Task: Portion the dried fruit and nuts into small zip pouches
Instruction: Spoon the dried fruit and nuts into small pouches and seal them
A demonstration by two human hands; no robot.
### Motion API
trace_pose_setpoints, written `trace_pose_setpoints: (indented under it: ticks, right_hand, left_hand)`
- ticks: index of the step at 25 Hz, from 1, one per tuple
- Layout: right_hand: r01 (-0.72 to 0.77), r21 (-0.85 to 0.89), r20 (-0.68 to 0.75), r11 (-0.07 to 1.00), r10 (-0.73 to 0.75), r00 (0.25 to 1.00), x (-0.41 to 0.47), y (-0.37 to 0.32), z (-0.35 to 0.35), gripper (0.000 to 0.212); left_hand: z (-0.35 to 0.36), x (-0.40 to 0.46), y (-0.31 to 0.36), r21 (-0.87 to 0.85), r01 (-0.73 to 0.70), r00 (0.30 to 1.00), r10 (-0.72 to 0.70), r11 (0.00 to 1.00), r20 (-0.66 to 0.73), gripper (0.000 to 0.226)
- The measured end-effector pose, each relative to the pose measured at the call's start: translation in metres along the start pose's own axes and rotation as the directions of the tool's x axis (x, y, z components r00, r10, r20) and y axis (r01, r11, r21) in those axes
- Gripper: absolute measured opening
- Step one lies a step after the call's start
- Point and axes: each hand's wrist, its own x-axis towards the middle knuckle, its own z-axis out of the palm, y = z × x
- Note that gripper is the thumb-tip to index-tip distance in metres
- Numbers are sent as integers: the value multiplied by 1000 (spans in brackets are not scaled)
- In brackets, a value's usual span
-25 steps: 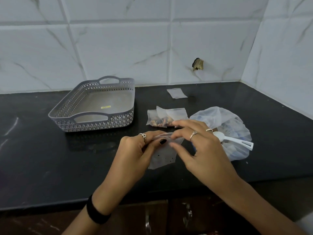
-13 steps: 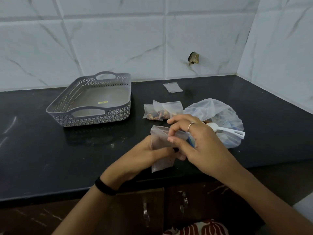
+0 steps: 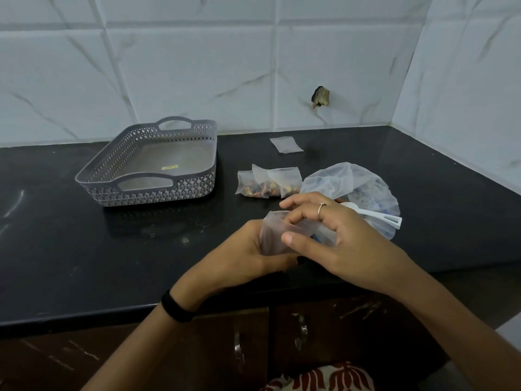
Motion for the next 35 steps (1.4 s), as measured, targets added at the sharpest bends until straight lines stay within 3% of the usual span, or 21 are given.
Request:
trace_pose_setpoints:
  ticks: [2,5,8,10,12,13,15,17,20,24,27,29,32,35]
  right_hand:
    - [14,-38,17,999,-13,1000,0,-2,1,15]
    - [-27,81,80,996,21,997,0,-6,-3,21]
    - [-11,67,84,998,5,996,-1,-9,-6,21]
    - [14,78,-17,997,-13,1000,-5,-11,-12,17]
    - [-9,119,-208,993,34,978,-11,-7,-27,11]
    - [-37,37,-327,999,47,944,-13,0,-38,11]
    - [-203,-295,-464,934,45,885,-15,24,-61,13]
    - [-376,-483,-442,791,150,884,-15,51,-75,17]
    - [-479,-521,-377,707,312,872,-17,72,-73,20]
    - [-507,-472,-367,721,362,857,-13,79,-68,27]
    - [-498,-462,-307,734,394,866,-7,77,-69,28]
    - [-501,-448,-317,741,393,863,-6,74,-70,23]
    - [-508,-498,-413,703,323,852,-4,69,-74,15]
    - [-473,-610,-434,636,231,871,3,66,-74,19]
  left_hand:
    - [1,2,-1,19,-10,999,11,1000,-36,24]
    - [1,3,-2,70,-6,999,9,998,-43,25]
    - [2,3,-4,80,22,999,-19,997,-38,29]
    - [3,2,-5,75,64,997,-60,995,-52,41]
    - [4,2,-7,108,89,994,-80,990,-79,54]
    - [6,2,-6,115,98,991,-86,989,-104,56]
    - [10,1,-3,116,116,979,-95,986,-178,51]
    - [16,2,-1,109,129,967,-100,986,-236,50]
    - [28,8,-1,72,126,963,-104,989,-247,57]
    - [45,22,-1,12,174,926,-160,985,-342,47]
    - [61,33,2,-36,220,856,-211,975,-472,44]
    - [68,42,5,-61,264,807,-256,962,-532,49]
    - [69,54,6,-73,329,789,-317,941,-526,63]
    - [69,61,9,-51,401,767,-366,914,-526,59]
